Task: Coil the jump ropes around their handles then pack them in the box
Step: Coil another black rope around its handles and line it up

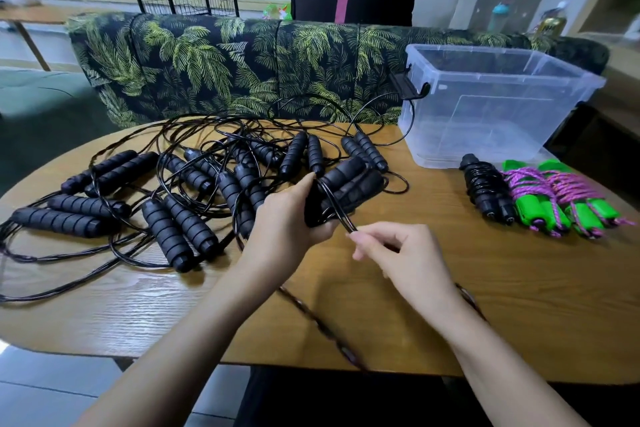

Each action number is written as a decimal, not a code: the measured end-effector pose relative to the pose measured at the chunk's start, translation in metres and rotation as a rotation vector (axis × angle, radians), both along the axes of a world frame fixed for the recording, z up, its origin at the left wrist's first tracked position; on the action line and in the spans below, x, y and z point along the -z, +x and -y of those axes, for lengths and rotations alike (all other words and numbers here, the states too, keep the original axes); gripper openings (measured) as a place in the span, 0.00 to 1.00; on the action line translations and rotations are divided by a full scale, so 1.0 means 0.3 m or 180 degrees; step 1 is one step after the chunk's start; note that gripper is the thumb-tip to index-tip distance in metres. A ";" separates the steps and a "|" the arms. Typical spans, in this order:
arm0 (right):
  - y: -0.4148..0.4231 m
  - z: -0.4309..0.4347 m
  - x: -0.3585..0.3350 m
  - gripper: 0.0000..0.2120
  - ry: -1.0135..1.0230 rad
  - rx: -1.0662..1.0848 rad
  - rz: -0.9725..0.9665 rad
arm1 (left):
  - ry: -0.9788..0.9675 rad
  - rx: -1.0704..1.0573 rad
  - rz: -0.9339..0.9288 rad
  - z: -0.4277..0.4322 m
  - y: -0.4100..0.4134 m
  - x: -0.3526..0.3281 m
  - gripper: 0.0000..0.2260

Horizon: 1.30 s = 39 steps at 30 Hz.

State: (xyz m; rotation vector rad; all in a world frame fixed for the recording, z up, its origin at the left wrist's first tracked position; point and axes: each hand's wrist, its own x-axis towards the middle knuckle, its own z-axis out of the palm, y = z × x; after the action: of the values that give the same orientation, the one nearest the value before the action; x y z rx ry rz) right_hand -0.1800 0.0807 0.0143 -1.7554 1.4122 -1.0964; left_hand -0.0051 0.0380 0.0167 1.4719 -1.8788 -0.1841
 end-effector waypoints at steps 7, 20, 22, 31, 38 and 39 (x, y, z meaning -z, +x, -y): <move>-0.007 0.057 0.006 0.05 0.0988 -0.0139 0.1392 | 0.0233 0.0592 -0.0743 -0.016 0.011 -0.041 0.34; -0.025 0.062 0.052 0.07 0.0360 -0.0334 0.1358 | 0.0031 0.0423 -0.0180 -0.050 -0.068 -0.050 0.37; -0.041 0.064 0.062 0.08 0.0308 -0.0503 0.1224 | -0.0070 0.0379 -0.0144 -0.042 -0.071 -0.041 0.37; -0.225 0.094 0.077 0.13 0.0867 -0.0748 0.0411 | -0.0568 0.0251 0.0273 0.003 0.011 -0.048 0.34; -0.346 0.164 0.033 0.23 0.2401 -0.0968 0.1403 | -0.0630 0.0261 0.0077 0.028 0.056 -0.048 0.34; -0.353 0.177 0.029 0.23 0.2474 -0.0862 0.1506 | -0.0660 0.0293 0.0132 0.031 0.063 -0.048 0.34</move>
State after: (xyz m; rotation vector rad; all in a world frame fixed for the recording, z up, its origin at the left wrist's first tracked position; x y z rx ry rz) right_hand -0.2861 0.0274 0.0056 -1.0014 1.0539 -0.6233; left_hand 0.0137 0.0287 0.0310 1.2595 -1.9372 -0.0011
